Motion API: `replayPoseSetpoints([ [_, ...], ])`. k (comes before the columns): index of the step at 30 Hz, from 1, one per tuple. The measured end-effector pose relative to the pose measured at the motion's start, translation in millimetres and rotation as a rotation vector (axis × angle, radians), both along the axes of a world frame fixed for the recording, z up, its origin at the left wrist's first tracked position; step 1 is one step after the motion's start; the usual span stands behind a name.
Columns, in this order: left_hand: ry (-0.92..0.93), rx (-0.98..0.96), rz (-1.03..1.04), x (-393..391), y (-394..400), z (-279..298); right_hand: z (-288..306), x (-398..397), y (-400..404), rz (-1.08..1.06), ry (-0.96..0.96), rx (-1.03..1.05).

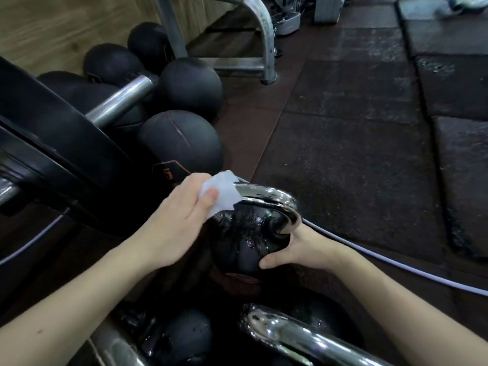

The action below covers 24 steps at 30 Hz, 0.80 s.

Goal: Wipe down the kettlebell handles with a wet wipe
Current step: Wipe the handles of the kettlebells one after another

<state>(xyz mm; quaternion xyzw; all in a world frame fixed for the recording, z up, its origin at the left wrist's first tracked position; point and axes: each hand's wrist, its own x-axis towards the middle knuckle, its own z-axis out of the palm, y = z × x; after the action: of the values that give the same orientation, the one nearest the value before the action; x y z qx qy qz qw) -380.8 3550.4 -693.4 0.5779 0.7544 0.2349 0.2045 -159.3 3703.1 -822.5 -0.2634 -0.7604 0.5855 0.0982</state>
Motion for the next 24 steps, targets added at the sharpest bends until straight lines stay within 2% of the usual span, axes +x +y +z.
replayPoseSetpoints([
  [1,-0.164,-0.028,0.096,-8.2,4.0,-8.5,-1.0,-0.4,0.5,0.003,-0.001,0.013],
  [2,-0.377,0.017,0.201,-15.6,4.6,-18.4,-1.1,-0.6,0.5,0.006,-0.004,0.031],
  [3,-0.503,0.068,0.304,-19.0,7.6,-30.3,-1.8,-0.6,0.9,0.01,-0.009,0.039],
  [5,-0.326,0.048,0.289,-21.2,15.5,-31.8,-1.9,0.3,0.7,0.018,-0.007,0.026],
  [6,-0.202,0.013,0.199,-15.9,14.3,-22.0,-1.7,0.7,0.9,0.023,-0.009,0.013],
  [9,-0.059,0.051,0.036,13.0,16.5,14.9,1.5,0.5,0.1,0.012,-0.015,0.008],
  [12,0.58,-0.016,-0.154,44.2,37.7,21.9,0.2,-1.2,-0.2,0.001,-0.029,0.03],
  [14,0.791,0.039,-0.253,76.0,54.7,21.6,2.8,0.6,0.4,0.014,-0.056,0.032],
  [16,0.83,0.112,-0.314,89.8,60.3,13.5,2.8,4.7,2.7,0.036,-0.064,0.013],
  [21,0.773,0.074,-0.211,63.3,48.3,22.5,0.7,0.9,-0.3,-0.001,-0.028,-0.024],
  [23,0.621,0.008,-0.118,32.9,36.9,16.3,-4.0,0.6,-1.0,-0.029,-0.018,-0.02],
  [24,0.476,-0.009,-0.075,15.1,29.6,11.0,-4.8,0.8,-0.7,-0.034,-0.022,-0.013],
])
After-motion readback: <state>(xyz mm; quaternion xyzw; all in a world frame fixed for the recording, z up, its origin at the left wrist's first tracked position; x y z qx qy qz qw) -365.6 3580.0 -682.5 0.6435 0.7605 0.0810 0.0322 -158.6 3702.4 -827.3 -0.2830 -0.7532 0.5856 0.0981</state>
